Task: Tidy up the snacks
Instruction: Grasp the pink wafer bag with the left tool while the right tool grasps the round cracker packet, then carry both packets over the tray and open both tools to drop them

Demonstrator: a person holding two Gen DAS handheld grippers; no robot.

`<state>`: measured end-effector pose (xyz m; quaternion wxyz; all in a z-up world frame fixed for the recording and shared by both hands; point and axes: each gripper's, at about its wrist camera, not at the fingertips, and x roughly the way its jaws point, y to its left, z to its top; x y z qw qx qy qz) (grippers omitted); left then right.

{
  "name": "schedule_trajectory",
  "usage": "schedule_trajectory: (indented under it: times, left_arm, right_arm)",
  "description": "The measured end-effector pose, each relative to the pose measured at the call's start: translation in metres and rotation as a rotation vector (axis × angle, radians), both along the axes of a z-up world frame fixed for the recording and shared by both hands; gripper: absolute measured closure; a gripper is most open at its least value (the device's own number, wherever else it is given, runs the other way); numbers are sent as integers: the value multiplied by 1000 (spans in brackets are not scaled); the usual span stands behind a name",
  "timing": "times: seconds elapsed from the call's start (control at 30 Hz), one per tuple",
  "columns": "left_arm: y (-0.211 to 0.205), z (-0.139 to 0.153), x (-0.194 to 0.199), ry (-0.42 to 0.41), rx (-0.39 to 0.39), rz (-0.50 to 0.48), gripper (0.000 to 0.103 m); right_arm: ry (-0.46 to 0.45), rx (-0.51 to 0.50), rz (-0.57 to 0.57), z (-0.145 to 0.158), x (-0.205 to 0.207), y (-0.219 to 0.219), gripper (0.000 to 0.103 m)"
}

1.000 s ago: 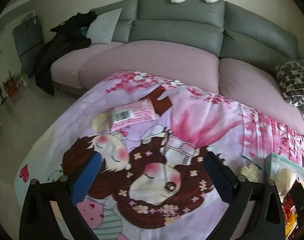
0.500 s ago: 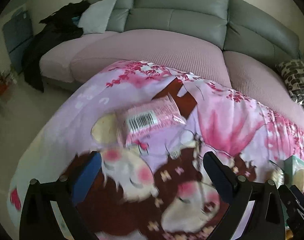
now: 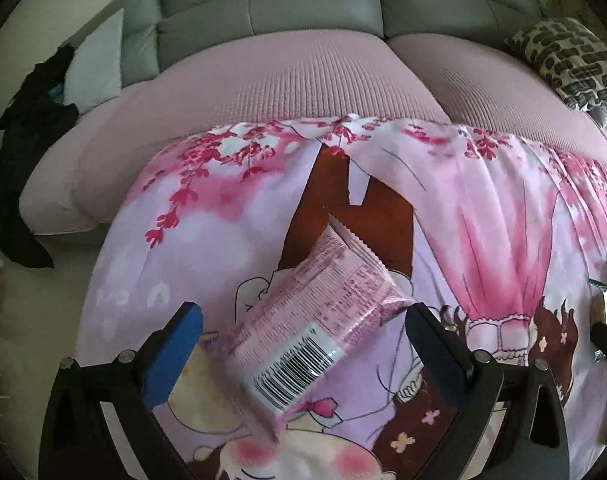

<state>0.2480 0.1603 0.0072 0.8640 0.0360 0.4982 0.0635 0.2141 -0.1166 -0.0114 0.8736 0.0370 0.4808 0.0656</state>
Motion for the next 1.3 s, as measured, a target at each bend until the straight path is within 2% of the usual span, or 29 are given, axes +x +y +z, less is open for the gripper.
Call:
schedule_trajectory:
  times: [0.07,0.13,0.2,0.23,0.27,0.43,0.63,0.73,0.87,1.07,1.2,1.3]
  left_arm:
    - [-1,0,3,7,5,-29,10]
    - [-3,-3,4,23,11,-40,33]
    - [-4,-4,6,30,8,-40,46]
    - [-4,-2,4,23,4,-43,57]
    - [-5,0,3,16,2,-44,59]
    - [-13,9,-12,-8,12,-24,62]
    - [-50,44,-60,-111,-137,5,62]
    - [-87,58,-84,-140,-239,-33,62]
    - [-140,72,-104,-151,-296,-104,62]
    - [-229,78,-127,-138,-347,-242,62]
    - [-265,70,-136,-113,-356,-277,62]
    - [-288,63,-144,-96,-331,-293,62]
  right_arm:
    - [-1,-21,0,-2,1,3,47]
    - [-5,-18,-4,-2,1,2,51]
    - [-4,-6,-3,-1,1,2,51]
    - [-1,0,-2,-1,0,1,51]
    - [1,9,0,0,-2,0,51]
    - [-26,55,-4,18,-20,-9,51]
    - [-109,76,-4,59,-64,-31,51]
    - [-150,82,-26,77,-82,-49,50]
    - [-184,87,-93,96,-109,-90,50]
    - [-173,45,-228,95,-136,-158,50]
    - [-166,42,-302,86,-151,-196,50]
    - [-167,57,-346,81,-157,-221,50]
